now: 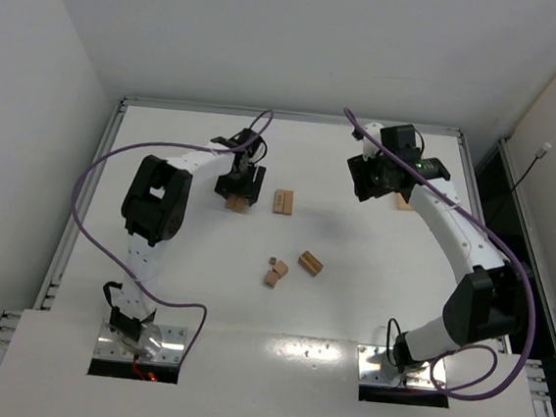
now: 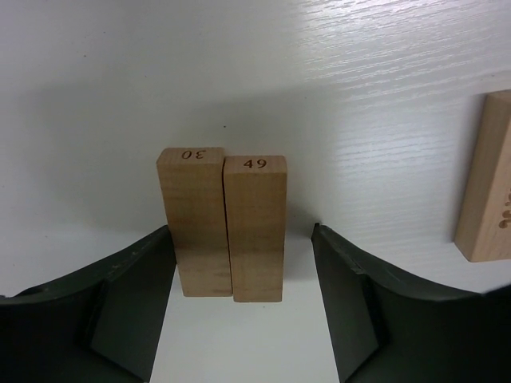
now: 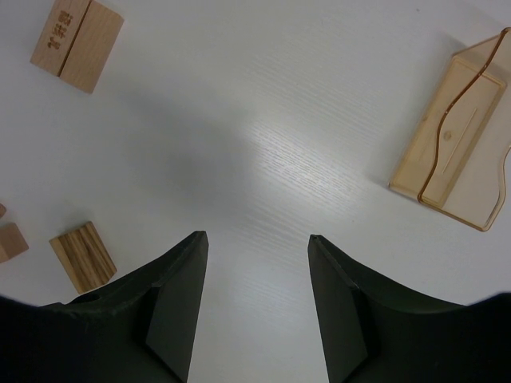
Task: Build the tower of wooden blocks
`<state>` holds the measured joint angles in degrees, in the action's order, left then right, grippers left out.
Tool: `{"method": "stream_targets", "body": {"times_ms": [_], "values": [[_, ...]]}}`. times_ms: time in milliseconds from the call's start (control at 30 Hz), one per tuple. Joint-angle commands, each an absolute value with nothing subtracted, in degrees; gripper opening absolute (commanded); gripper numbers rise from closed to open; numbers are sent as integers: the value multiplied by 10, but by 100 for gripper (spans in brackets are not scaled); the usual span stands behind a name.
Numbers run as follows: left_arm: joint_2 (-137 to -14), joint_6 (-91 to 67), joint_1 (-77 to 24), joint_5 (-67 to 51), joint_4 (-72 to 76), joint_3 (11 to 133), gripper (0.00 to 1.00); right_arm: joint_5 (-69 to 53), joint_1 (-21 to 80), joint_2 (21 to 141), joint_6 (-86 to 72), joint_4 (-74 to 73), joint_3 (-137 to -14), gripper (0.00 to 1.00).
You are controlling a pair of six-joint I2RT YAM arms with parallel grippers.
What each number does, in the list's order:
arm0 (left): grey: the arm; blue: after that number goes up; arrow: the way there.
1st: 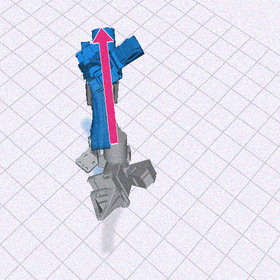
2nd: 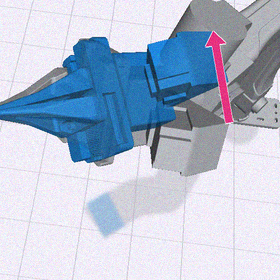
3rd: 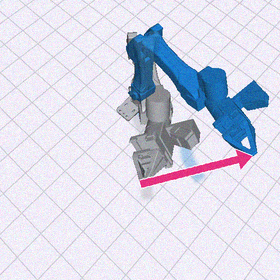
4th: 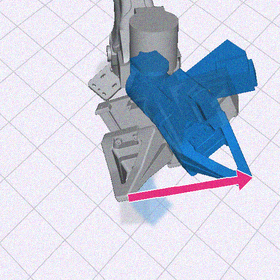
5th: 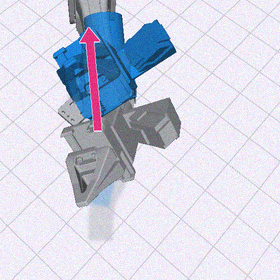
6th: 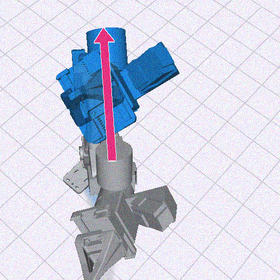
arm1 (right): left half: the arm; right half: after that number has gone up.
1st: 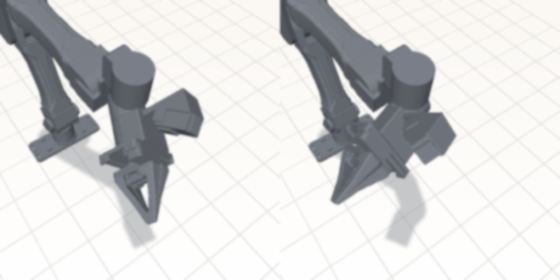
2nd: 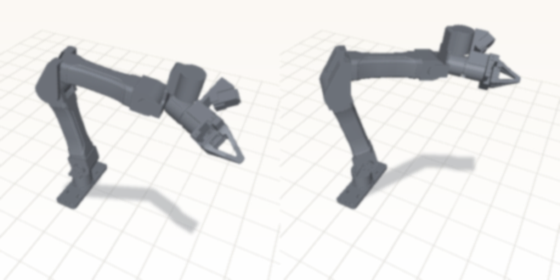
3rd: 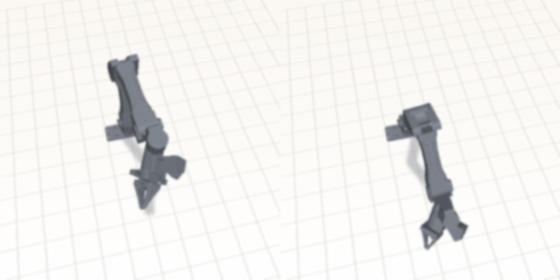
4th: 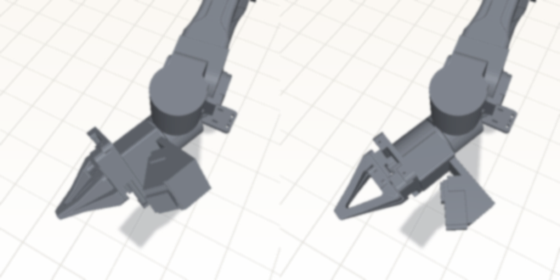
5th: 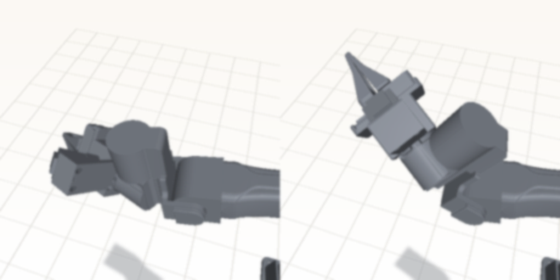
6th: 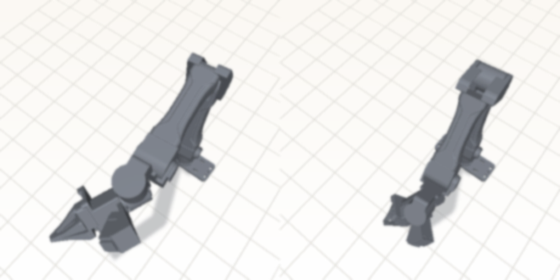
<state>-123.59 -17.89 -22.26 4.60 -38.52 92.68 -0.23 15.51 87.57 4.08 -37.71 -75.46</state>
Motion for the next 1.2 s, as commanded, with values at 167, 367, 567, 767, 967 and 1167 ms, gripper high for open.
{"method": "stream_targets", "body": {"times_ms": [167,367,567,767,967,1167], "values": [[-1234,-207,-246,40,-373,896,32,-1,153,874,40,-364,-780,51],[-1190,-245,-268,63,-373,863,1,-1,153,874,40,-364,-780,51],[-1141,-354,-287,85,-373,829,0,-1,153,874,40,-364,-780,51],[-1096,-388,-299,70,-367,799,0,-1,158,874,40,-364,-780,51],[-1088,-388,-309,22,-378,825,0,-1,158,880,40,-364,-786,51],[-1122,-396,-315,18,-391,895,0,-1,158,880,40,-364,-786,51]]}}
